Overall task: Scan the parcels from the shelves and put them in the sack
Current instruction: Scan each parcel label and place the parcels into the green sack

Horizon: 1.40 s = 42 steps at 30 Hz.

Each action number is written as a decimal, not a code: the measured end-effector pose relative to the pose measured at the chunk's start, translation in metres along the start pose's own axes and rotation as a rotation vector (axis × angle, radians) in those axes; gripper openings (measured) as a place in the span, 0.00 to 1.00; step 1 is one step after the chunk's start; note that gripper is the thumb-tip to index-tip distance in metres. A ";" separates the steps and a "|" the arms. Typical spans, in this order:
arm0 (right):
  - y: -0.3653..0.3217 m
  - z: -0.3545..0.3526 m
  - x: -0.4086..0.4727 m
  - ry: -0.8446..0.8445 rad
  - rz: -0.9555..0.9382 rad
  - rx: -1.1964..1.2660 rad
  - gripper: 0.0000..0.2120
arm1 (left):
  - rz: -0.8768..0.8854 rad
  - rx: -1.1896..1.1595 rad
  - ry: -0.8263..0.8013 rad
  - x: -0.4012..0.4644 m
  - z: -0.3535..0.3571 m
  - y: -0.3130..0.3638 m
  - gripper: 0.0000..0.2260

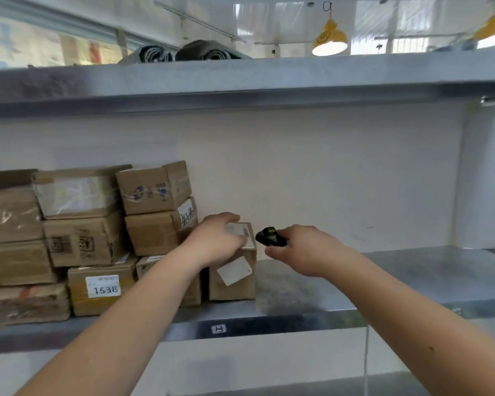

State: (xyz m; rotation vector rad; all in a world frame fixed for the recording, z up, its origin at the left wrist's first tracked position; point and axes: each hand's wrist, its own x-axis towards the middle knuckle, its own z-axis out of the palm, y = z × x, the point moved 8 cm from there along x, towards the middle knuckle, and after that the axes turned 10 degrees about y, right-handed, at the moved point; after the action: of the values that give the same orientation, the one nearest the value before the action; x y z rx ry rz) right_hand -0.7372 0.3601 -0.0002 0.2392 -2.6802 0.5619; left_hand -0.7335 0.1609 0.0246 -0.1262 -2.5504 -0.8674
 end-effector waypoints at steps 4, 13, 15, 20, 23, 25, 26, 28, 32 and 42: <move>0.019 0.002 0.004 -0.021 0.006 -0.032 0.19 | -0.032 -0.101 0.022 0.001 0.011 0.002 0.30; 0.057 -0.008 -0.014 -0.025 0.073 -0.003 0.19 | -0.452 -0.774 -0.286 -0.016 0.077 -0.005 0.50; 0.060 -0.010 -0.020 -0.037 0.089 0.010 0.18 | -0.534 -0.923 -0.347 -0.020 0.086 -0.006 0.45; 0.058 -0.007 -0.031 -0.052 0.117 0.012 0.19 | -0.557 -0.955 -0.427 -0.023 0.091 -0.010 0.48; 0.055 -0.012 -0.037 -0.034 0.127 0.015 0.21 | -0.468 -0.941 -0.497 -0.025 0.083 -0.011 0.58; 0.051 -0.016 -0.042 -0.028 0.120 0.024 0.21 | -0.357 -0.924 -0.464 -0.023 0.076 -0.010 0.62; 0.050 -0.018 -0.045 -0.027 0.116 0.029 0.21 | -0.287 -0.898 -0.439 -0.023 0.072 -0.008 0.63; 0.046 -0.022 -0.052 -0.023 0.114 0.028 0.22 | -0.151 -0.854 -0.408 -0.025 0.064 -0.002 0.62; 0.036 -0.033 -0.067 0.004 0.138 -0.022 0.24 | 0.055 -0.837 -0.311 -0.037 0.055 0.005 0.55; 0.009 -0.056 -0.127 0.027 0.338 0.020 0.18 | 0.305 -0.741 -0.096 -0.069 0.044 0.004 0.52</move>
State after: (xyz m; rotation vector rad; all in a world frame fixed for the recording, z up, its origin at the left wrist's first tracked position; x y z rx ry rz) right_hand -0.6049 0.4025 -0.0080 -0.2202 -2.7043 0.6852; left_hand -0.6872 0.1940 -0.0348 -0.7674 -2.0762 -1.6478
